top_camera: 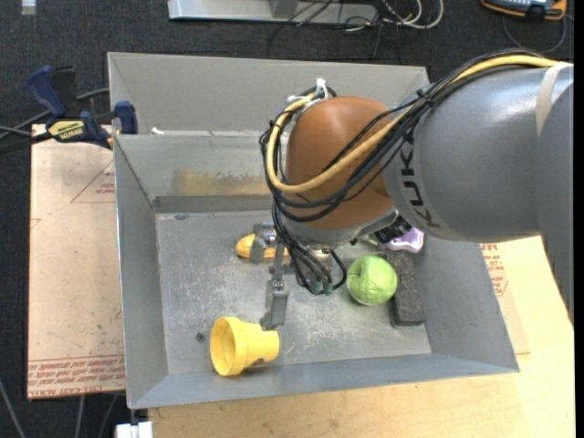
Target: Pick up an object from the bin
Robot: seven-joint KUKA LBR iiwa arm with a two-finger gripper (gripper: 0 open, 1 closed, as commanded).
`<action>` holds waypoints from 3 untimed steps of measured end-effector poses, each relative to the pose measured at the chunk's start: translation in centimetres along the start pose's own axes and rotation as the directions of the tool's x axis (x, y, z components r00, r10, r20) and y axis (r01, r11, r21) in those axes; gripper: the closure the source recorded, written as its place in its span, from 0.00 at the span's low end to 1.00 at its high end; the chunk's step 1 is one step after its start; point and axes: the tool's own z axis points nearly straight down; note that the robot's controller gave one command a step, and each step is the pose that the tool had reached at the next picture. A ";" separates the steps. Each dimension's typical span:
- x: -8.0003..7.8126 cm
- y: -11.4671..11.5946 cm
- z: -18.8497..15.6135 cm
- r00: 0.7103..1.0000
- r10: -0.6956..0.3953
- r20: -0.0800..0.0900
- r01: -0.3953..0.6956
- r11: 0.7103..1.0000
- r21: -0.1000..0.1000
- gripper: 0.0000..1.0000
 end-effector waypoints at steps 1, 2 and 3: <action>-0.2 -0.1 -0.4 1.000 0.003 0.007 -0.003 1.000 -0.001 0.00; 0.6 1.9 2.3 0.999 -0.039 0.015 0.039 0.999 -0.001 0.00; 2.2 5.3 7.1 0.990 -0.141 0.001 0.141 0.990 -0.004 0.00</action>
Offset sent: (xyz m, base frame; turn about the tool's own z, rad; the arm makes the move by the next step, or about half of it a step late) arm -0.0377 0.0799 -0.1077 -0.1608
